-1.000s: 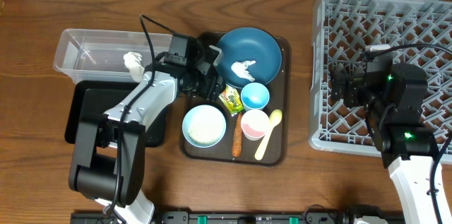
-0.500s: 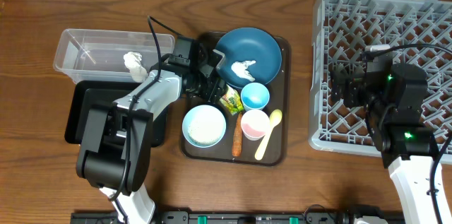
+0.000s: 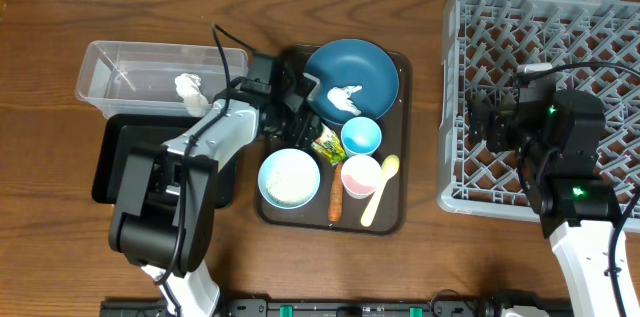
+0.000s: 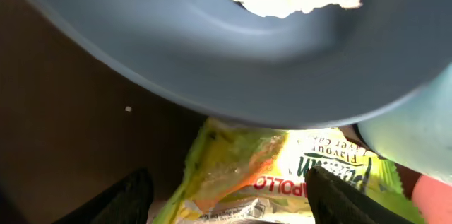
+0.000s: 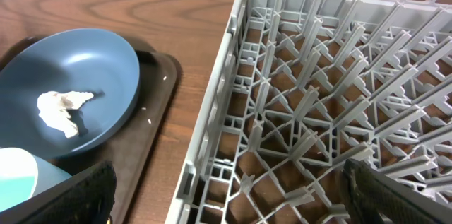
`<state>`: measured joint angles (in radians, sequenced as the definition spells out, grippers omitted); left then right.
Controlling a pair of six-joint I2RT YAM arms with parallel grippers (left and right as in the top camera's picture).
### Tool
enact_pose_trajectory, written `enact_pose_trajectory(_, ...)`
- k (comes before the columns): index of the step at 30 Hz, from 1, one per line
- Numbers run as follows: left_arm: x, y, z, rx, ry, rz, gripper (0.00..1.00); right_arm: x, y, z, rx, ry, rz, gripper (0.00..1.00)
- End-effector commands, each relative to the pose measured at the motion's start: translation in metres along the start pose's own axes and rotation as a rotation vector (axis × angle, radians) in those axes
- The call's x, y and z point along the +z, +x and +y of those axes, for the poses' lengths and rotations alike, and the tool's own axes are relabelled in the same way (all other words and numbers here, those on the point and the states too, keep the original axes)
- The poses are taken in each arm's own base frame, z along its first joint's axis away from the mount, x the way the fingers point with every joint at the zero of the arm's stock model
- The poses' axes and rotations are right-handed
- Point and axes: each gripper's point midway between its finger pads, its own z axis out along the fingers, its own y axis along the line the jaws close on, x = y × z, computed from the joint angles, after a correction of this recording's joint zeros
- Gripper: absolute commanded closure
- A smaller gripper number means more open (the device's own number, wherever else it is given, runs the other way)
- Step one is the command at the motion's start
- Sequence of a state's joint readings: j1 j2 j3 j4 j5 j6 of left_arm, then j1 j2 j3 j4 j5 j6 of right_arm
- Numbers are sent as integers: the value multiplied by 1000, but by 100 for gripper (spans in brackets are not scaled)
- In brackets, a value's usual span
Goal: Sort waste into correct bins and load items into the dishwasher rack
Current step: 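Grasp the yellow snack wrapper with the left gripper, then move the wrapper left and release it into the clear bin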
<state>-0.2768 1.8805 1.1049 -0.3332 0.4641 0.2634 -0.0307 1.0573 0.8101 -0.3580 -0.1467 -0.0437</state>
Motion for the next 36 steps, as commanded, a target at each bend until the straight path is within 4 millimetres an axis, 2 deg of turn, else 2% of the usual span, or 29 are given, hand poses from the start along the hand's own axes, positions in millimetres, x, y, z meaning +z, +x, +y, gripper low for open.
enact_pose_trajectory(1, 13, 11, 3, -5, 2, 42, 29, -4, -10, 7, 1, -19, -24, 1)
enact_pose_trajectory(4, 19, 19, 4, -19, 8, 74, 38, -4, -10, 7, 1, -19, -23, 1)
enact_pose_trajectory(7, 19, 19, 4, -19, 8, 74, 60, -4, -10, 7, 1, -19, -23, 1)
enact_pose_trajectory(12, 18, 17, 5, -16, 6, 65, 86, -4, -10, 7, 1, -19, -23, 1)
enact_pose_trajectory(15, 14, 13, 6, -12, -6, 53, 92, -4, -10, 7, 1, -19, -23, 1)
enact_pose_trajectory(18, 1, 5, 17, -31, -85, 28, 94, -4, -10, 7, 1, -19, -23, 1)
enact_pose_trajectory(21, -23, -9, 26, -54, -170, -27, 94, -4, -10, 7, 1, -19, -23, 1)
enact_pose_trajectory(25, -64, -31, 24, -37, -203, -131, 94, -4, -10, 4, 1, -3, -22, 1)
enact_pose_trajectory(30, -116, -44, 25, -38, -269, -229, 94, -4, -10, 3, 1, 0, -22, 1)
enact_pose_trajectory(32, -138, -46, 38, -49, -359, -265, 94, -4, -10, 3, 1, 0, -22, 1)
enact_pose_trajectory(36, -182, -48, 76, -104, -562, -332, 93, -4, -10, 3, 1, 0, -22, 1)
